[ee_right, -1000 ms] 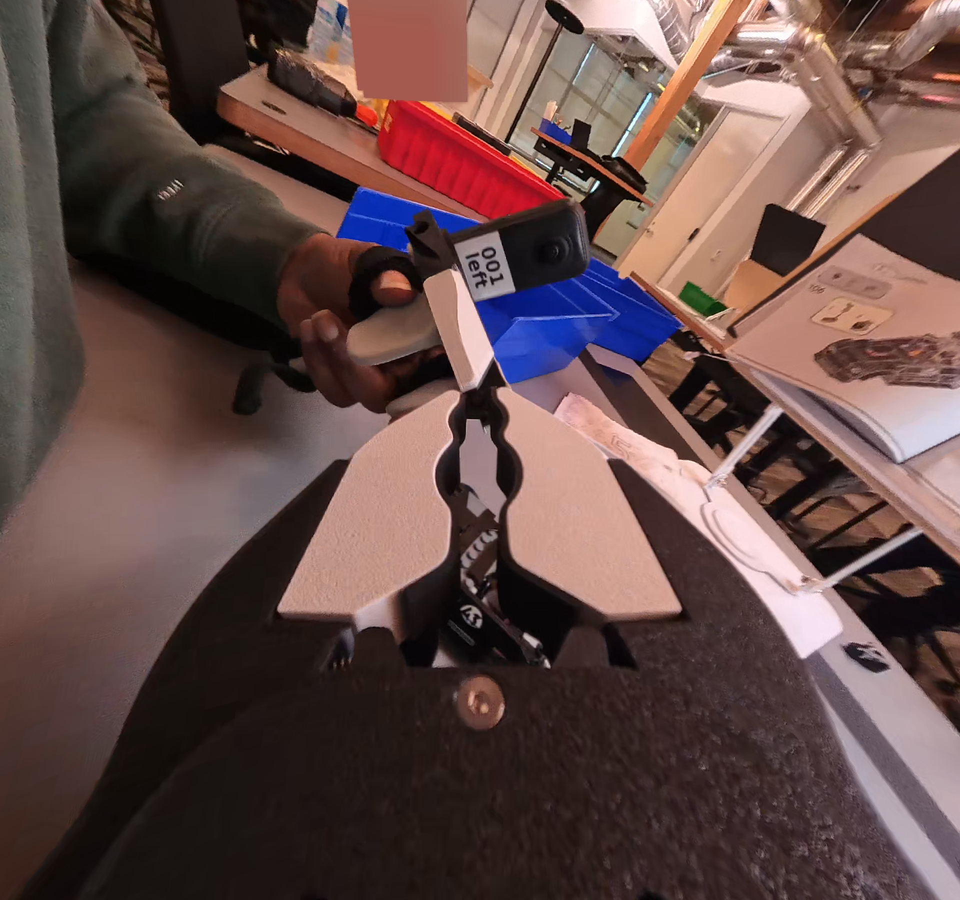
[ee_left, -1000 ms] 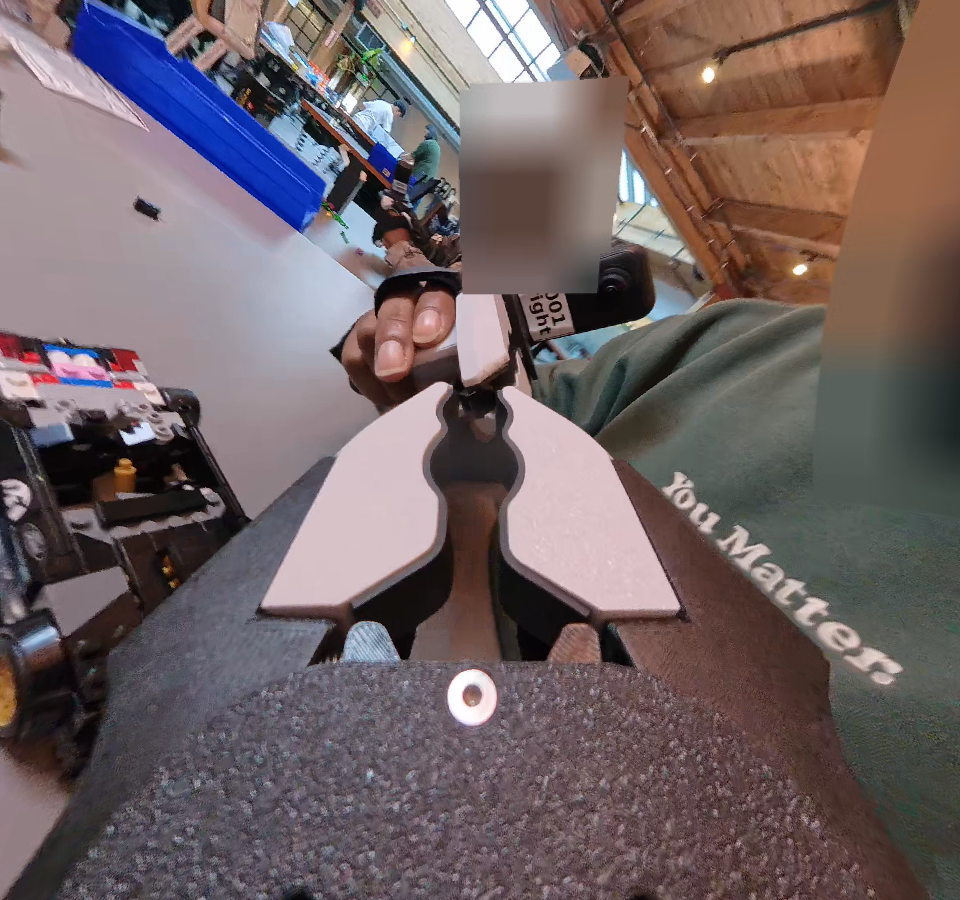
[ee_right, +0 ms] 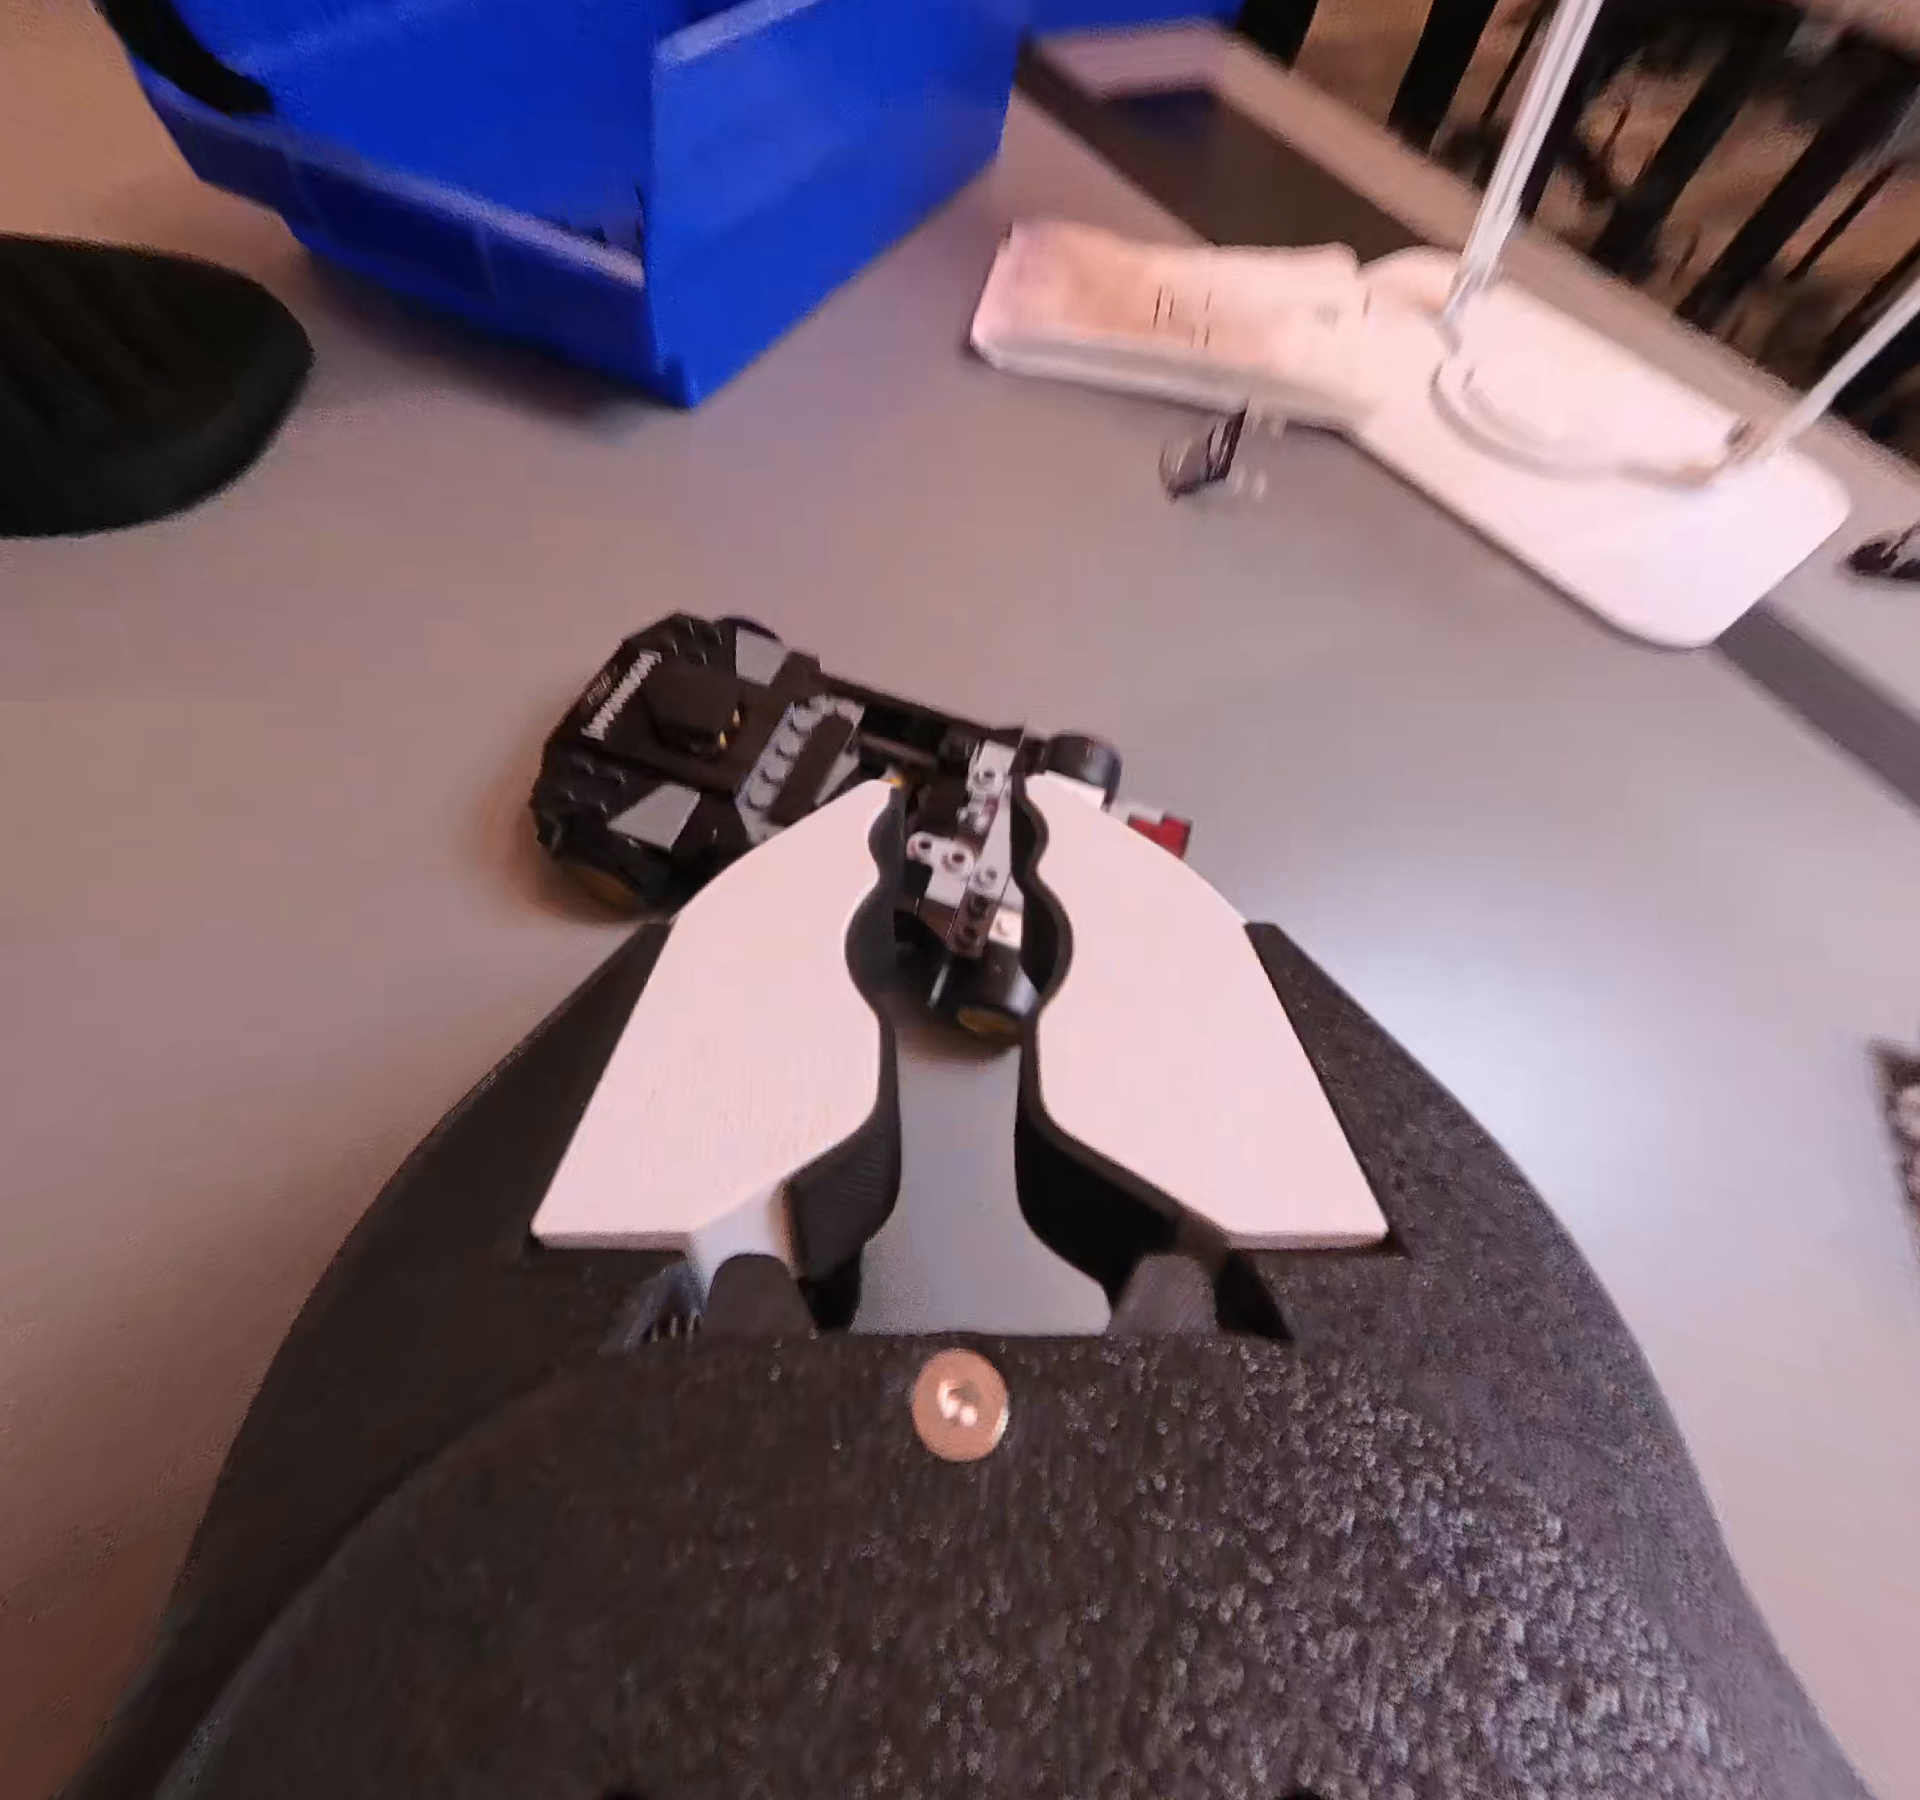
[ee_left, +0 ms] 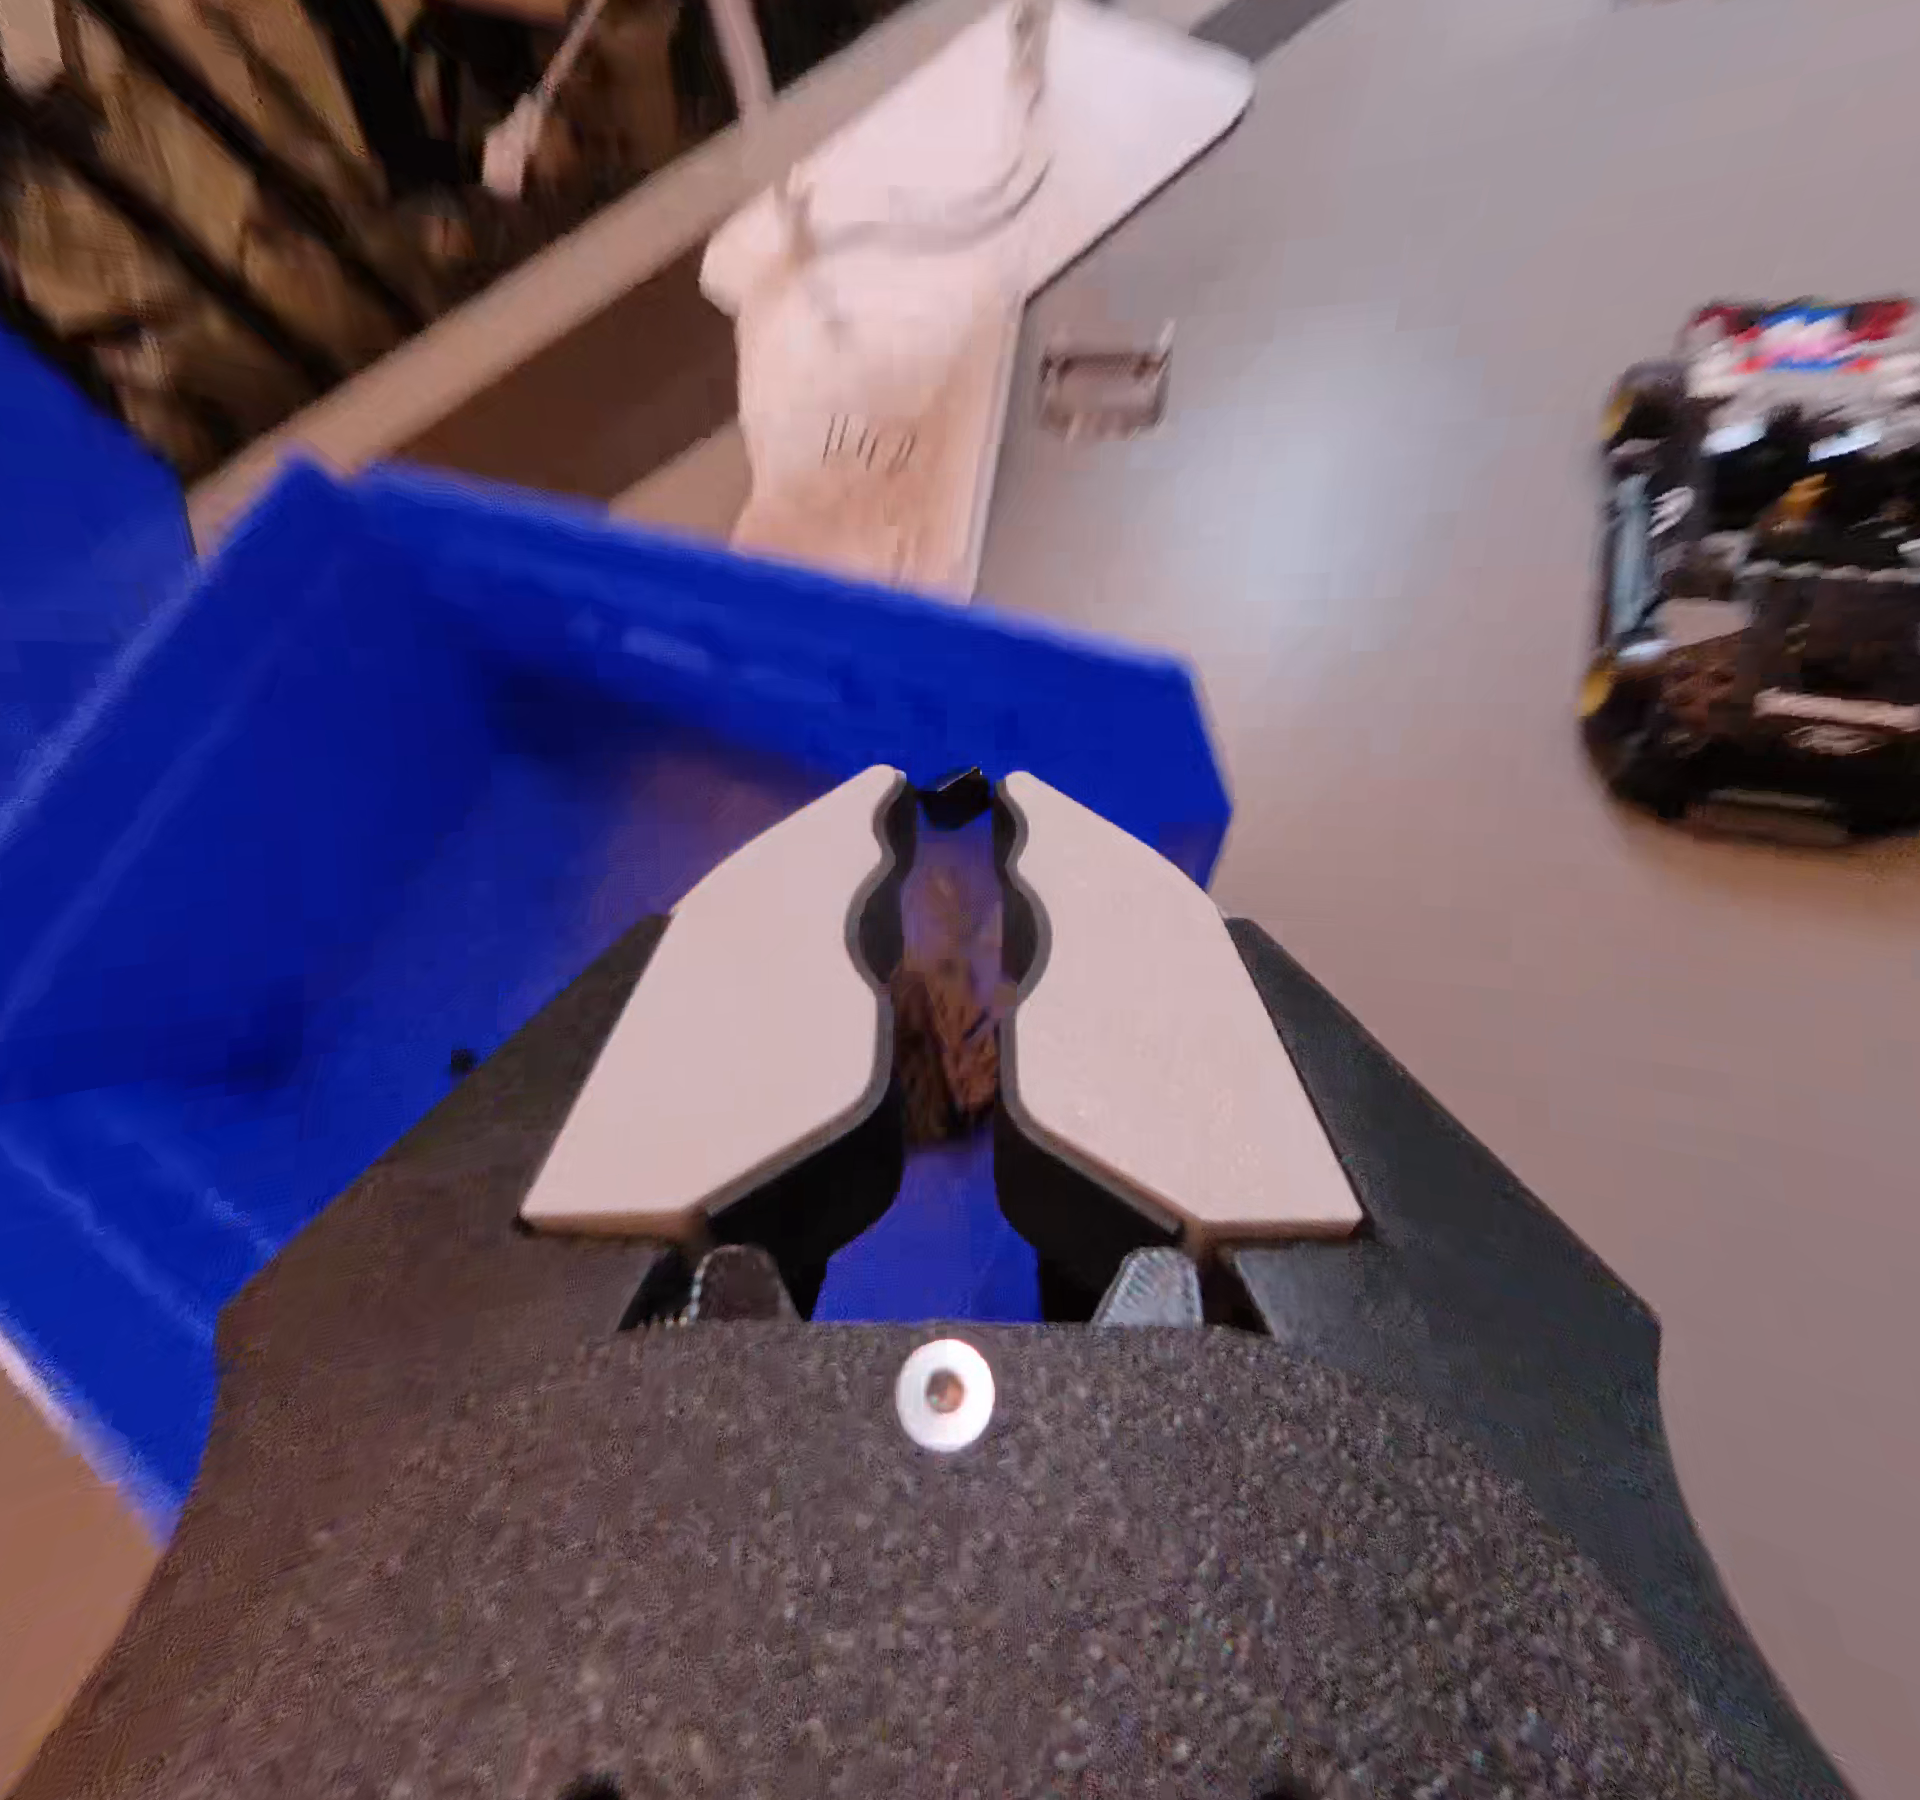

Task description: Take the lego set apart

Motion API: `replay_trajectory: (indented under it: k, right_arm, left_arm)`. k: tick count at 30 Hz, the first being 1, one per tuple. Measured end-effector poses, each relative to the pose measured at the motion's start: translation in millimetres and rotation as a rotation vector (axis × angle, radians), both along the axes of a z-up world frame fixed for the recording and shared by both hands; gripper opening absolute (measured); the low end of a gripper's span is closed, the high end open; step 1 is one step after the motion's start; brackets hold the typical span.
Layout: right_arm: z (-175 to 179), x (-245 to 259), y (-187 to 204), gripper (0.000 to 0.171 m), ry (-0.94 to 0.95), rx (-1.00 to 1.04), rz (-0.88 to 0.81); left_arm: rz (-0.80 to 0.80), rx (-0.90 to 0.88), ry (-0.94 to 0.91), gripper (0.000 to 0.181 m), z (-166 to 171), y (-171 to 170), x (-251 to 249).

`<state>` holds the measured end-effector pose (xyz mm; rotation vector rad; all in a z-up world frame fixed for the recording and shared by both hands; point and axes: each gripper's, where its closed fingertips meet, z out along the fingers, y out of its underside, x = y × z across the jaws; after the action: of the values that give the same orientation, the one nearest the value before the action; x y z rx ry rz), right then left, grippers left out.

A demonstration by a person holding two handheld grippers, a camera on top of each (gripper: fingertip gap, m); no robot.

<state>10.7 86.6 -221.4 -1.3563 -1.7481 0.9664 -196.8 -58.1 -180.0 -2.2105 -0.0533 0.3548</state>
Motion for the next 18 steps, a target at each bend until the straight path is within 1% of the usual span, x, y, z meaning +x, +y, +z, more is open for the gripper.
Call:
replay_trajectory:
  k: [2, 4, 7, 9, 11, 12, 13, 15, 17, 18]
  right_arm:
    - [-13.4, -1.4, -2.9, 0.020, -0.075, -0.035, -0.006]
    - [-20.5, -3.8, -4.9, 0.021, -0.121, -0.059, -0.023]
    - [-26.2, -7.5, -4.9, 0.021, -0.168, -0.072, -0.053]
    - [-30.0, -8.7, -4.5, 0.021, -0.205, -0.074, -0.070]
    - [-33.7, -9.2, -3.3, 0.021, -0.238, -0.066, -0.090]
    - [-35.3, -9.1, -3.8, 0.020, -0.254, -0.066, -0.096]
    - [-36.6, -9.2, -3.9, 0.020, -0.267, -0.063, -0.103]
    - [-37.7, -9.9, -2.9, 0.019, -0.281, -0.053, -0.115]
    - [-38.3, -11.4, -2.2, 0.018, -0.288, -0.039, -0.119]
    - [-38.3, -12.1, -2.2, 0.017, -0.289, -0.035, -0.119]
  left_arm:
    - [0.075, -0.069, -0.065, 0.015, -16.7, -15.1, -11.8]
    - [0.111, -0.062, -0.102, 0.022, -21.4, -19.7, -16.9]
    - [0.103, -0.054, -0.159, 0.042, -24.7, -22.0, -14.9]
    - [0.110, -0.051, -0.157, 0.057, -25.4, -24.5, -17.9]
    - [0.079, 0.023, -0.154, 0.060, -15.4, -20.1, -14.4]
    - [0.026, 0.084, -0.157, 0.059, -5.3, -14.8, -5.0]
    - [-0.061, 0.148, -0.167, 0.056, 6.1, -8.1, 11.7]
    - [-0.285, 0.266, -0.229, 0.047, 26.6, 6.0, 61.0]
    - [-0.486, 0.329, -0.350, 0.044, 35.7, 18.7, 114.2]
    - [-0.553, 0.340, -0.402, 0.044, 34.8, 25.2, 135.9]
